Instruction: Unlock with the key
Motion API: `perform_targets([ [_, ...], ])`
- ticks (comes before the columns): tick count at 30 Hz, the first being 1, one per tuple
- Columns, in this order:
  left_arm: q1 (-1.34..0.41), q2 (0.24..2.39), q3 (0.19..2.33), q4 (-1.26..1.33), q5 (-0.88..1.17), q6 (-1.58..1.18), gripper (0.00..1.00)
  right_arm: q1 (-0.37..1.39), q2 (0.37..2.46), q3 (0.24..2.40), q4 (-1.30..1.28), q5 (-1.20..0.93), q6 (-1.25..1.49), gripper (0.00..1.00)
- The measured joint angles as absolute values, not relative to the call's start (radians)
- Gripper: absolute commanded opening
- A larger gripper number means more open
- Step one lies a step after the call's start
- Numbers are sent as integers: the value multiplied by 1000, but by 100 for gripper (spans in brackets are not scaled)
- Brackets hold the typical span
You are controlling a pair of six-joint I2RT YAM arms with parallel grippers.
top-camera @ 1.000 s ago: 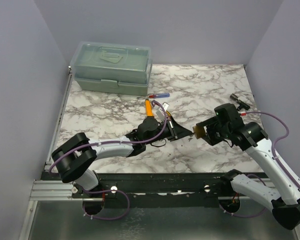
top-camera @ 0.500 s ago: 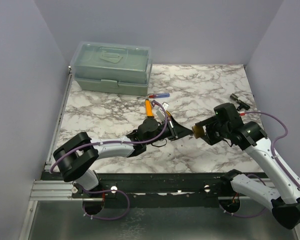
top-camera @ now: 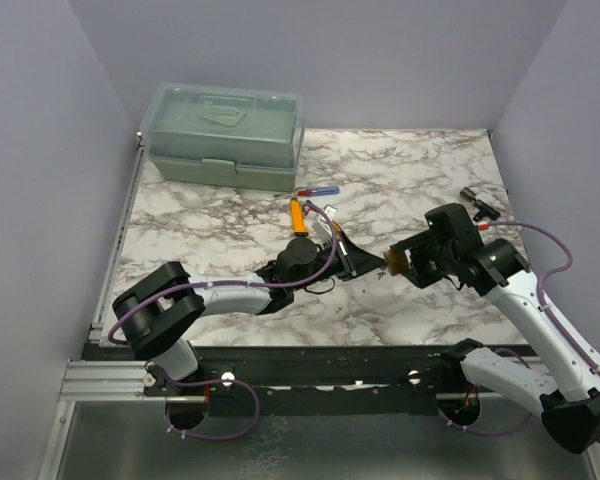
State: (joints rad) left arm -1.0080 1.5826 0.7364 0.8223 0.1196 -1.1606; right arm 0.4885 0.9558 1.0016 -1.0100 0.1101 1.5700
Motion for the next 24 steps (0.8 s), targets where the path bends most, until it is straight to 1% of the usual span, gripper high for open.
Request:
perform_targets([
  [12, -1005, 1631, 737, 888, 110, -1161, 0, 482, 975, 1001, -1006, 131, 1570, 0],
  [13, -1005, 1631, 737, 889, 108, -1160, 1, 482, 975, 1001, -1004, 133, 1570, 0],
  [15, -1005, 1631, 736, 890, 105, -1159, 6, 482, 974, 1001, -1003, 134, 1570, 0],
  [17, -1005, 1629, 734, 894, 104, -1158, 14, 482, 971, 1001, -1003, 136, 1570, 0],
  [18, -1005, 1625, 727, 899, 104, -1156, 20, 483, 969, 1001, -1003, 133, 1570, 0],
  [21, -1008, 1609, 705, 912, 102, -1151, 32, 496, 957, 1001, -1002, 109, 1570, 0],
  [24, -1008, 1588, 676, 920, 101, -1147, 39, 505, 945, 1001, -1003, 90, 1570, 0],
])
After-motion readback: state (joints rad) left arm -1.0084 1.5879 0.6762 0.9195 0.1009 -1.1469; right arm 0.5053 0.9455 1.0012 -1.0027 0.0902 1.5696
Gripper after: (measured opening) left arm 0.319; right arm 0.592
